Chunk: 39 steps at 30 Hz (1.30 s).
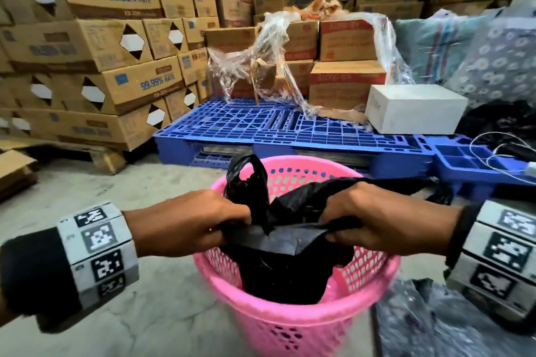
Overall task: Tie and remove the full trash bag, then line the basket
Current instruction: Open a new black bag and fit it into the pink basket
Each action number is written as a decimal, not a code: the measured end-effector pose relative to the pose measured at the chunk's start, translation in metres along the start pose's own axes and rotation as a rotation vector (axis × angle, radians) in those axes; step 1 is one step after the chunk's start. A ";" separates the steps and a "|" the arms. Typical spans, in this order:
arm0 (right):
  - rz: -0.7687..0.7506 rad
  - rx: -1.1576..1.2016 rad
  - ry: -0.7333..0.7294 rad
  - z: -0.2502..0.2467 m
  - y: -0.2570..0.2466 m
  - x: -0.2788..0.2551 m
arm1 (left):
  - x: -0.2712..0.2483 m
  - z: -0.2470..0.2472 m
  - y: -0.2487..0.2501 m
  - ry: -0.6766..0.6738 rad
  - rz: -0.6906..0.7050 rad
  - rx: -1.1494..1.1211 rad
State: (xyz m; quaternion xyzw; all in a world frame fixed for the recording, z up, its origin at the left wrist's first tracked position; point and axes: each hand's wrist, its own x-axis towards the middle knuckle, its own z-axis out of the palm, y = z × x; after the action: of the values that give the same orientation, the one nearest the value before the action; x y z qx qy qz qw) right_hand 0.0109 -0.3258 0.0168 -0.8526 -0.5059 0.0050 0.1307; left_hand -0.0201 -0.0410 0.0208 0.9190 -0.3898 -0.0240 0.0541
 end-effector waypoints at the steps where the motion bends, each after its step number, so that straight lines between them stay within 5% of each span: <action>1: -0.004 0.012 0.016 0.002 -0.004 0.000 | -0.004 0.000 0.001 0.008 0.024 0.005; 7: 0.050 -0.004 -0.036 0.007 -0.034 -0.026 | -0.042 0.007 0.004 -0.005 0.152 0.013; 13: 0.151 -0.045 0.085 0.031 -0.063 -0.054 | -0.072 0.033 0.013 0.017 0.274 0.090; 17: 0.205 -0.166 0.182 0.037 -0.065 -0.067 | -0.082 0.052 0.010 0.020 0.233 0.105; 22: 0.290 -0.183 0.113 0.046 -0.059 -0.082 | -0.085 0.055 0.017 0.032 0.067 -0.037; 26: 0.430 -0.174 0.081 0.047 -0.057 -0.087 | -0.080 0.049 0.015 0.337 -0.058 -0.045; 28: 0.501 -0.165 0.108 0.044 -0.059 -0.087 | -0.078 0.046 0.013 0.421 -0.103 0.161; 32: 0.592 -0.149 0.152 0.044 -0.063 -0.083 | -0.074 0.048 0.008 0.280 -0.192 0.603; 39: 0.637 -0.104 0.154 0.041 -0.072 -0.081 | -0.079 0.037 0.031 0.310 -0.121 0.561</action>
State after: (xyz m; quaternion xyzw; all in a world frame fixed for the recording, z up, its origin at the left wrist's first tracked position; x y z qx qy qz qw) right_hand -0.0959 -0.3540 -0.0165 -0.9713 -0.2021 -0.0448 0.1168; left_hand -0.1001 -0.0088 -0.0120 0.9123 -0.3130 0.2214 -0.1441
